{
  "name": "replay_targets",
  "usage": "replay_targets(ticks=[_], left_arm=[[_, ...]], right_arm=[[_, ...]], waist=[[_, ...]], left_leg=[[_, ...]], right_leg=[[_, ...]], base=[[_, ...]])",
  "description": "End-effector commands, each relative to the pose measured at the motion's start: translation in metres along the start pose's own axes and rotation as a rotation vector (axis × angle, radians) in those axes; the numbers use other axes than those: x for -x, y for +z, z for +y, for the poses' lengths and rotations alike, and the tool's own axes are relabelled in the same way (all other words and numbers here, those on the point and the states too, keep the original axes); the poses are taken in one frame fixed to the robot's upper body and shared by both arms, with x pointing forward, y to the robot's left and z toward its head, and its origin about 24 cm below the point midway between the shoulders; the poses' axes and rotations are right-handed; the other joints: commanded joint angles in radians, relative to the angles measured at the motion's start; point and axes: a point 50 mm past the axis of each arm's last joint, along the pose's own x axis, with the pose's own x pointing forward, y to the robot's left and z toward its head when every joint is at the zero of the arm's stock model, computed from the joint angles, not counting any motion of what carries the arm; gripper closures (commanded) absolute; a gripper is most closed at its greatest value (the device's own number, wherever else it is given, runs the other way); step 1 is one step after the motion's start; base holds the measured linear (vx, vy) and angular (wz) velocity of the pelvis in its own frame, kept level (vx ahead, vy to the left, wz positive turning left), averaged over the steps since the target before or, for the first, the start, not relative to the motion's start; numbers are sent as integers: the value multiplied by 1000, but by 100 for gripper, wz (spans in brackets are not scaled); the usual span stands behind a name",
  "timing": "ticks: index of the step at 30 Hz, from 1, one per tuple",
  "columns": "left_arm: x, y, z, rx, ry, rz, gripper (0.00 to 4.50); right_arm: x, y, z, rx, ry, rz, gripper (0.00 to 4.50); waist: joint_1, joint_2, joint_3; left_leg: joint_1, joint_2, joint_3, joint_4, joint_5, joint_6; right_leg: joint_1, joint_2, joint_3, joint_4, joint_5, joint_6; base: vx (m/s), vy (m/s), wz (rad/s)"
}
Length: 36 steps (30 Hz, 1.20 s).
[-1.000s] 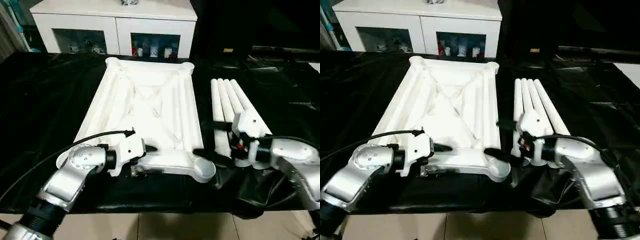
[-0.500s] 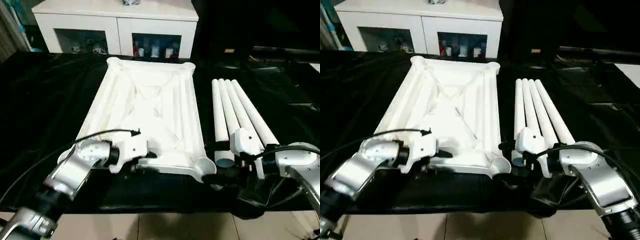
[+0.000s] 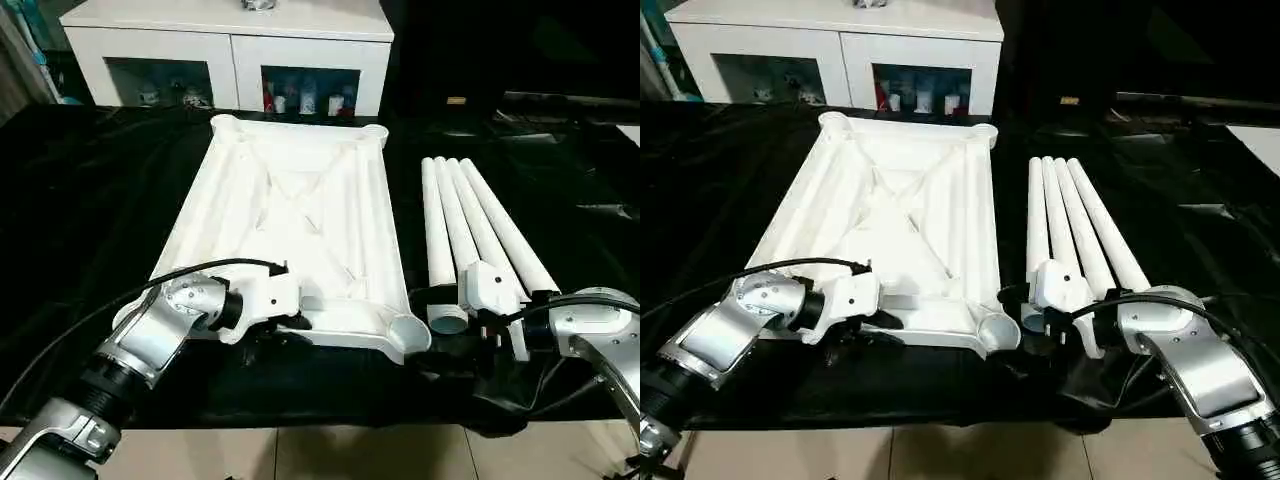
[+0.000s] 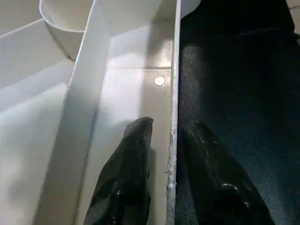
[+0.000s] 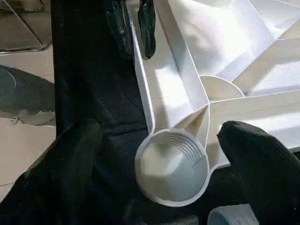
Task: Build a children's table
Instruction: Move to table, then move table base
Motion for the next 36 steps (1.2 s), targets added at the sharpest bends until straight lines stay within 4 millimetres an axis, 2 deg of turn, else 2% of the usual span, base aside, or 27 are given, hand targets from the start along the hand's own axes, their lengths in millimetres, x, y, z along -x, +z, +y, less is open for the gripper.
replay_targets(ticks=[1, 3, 5, 7, 12, 14, 16, 17, 19, 20, 21, 24, 28, 36], left_arm=[[3, -2, 5, 2, 28, 21, 350], [5, -2, 8, 22, 54, 18, 362], [8, -4, 10, 44, 73, 23, 394], [9, -4, 10, 48, 76, 24, 397], [14, -12, 7, 69, 87, 34, 434], [20, -17, 6, 90, 109, 39, 445], [25, -21, 4, 106, 132, 39, 445], [28, -23, 2, 117, 141, 43, 445], [32, -28, 0, 129, 156, 56, 445], [35, -30, -1, 135, 167, 64, 445], [37, -32, -2, 140, 179, 69, 445], [42, -39, -7, 148, 205, 80, 445], [45, -43, -10, 141, 241, 89, 445], [51, -47, -15, 109, 269, 96, 445]], right_arm=[[0, 1, 0, 16, -7, 6, 10], [0, 1, -1, 17, -8, 6, 10], [-1, 0, -1, 19, -8, 6, 10], [-1, 0, -1, 20, -8, 6, 10], [-2, 0, -2, 21, -12, 2, 10], [-3, 0, -2, 23, -17, 1, 10], [-2, 0, -3, 24, -21, 0, 10], [-2, 1, -3, 24, -24, -2, 10], [-2, 1, -4, 25, -27, -3, 10], [-2, 1, -5, 25, -30, -4, 10], [-2, 1, -5, 25, -32, -4, 10], [-6, 2, -9, 25, -58, -20, 10], [-10, 1, -12, 22, -76, -16, 10], [-12, -2, -24, 14, -163, 19, 10]], waist=[[2, 1, -53], [2, -1, -51], [2, -1, -50], [1, -2, -49], [-2, -4, -50], [-6, -5, -52], [-9, -5, -52], [-13, -8, -52], [-22, -7, -51], [-26, -10, -50], [-27, -8, -49], [-31, -11, -46], [-32, -17, -45], [-30, -20, -45]], left_leg=[[-1, 33, 0, -79, -74, 75], [0, 33, 0, -80, -92, 71], [1, 34, 0, -81, -105, 65], [0, 33, 0, -82, -108, 61], [-2, 33, -1, -82, -90, 64], [-7, 33, -3, -81, -73, 68], [-7, 32, -3, -81, -66, 71], [-7, 31, -2, -80, -64, 76], [-10, 30, -3, -80, -66, 82], [-8, 31, -2, -80, -79, 83], [-7, 32, -2, -81, -88, 82], [-7, 32, -2, -83, -102, 77], [-5, 32, 0, -83, -102, 77], [-5, 31, 2, -82, -75, 79]], right_leg=[[48, -60, 32, -61, 33, -299], [47, -61, 32, -63, 3, -296], [46, -61, 32, -65, -22, -292], [45, -61, 32, -67, -42, -285], [46, -61, 32, -66, -36, -278], [50, -63, 32, -62, -13, -280], [50, -61, 31, -61, 2, -282], [49, -60, 31, -60, 9, -286], [50, -60, 30, -61, 7, -288], [48, -60, 30, -64, -15, -288], [47, -60, 30, -66, -37, -285], [43, -60, 30, -68, -82, -280], [41, -58, 30, -69, -93, -270], [39, -58, 31, -65, -67, -267]], base=[[0, 0, 0], [0, 0, 0], [0, 0, 0], [0, 0, 0], [0, 0, 0], [0, 0, 0], [0, 0, 0], [0, 0, 0], [0, 0, 0], [0, 0, 0], [0, 0, 0], [0, 0, 0], [0, 0, 0], [0, 0, 0]])
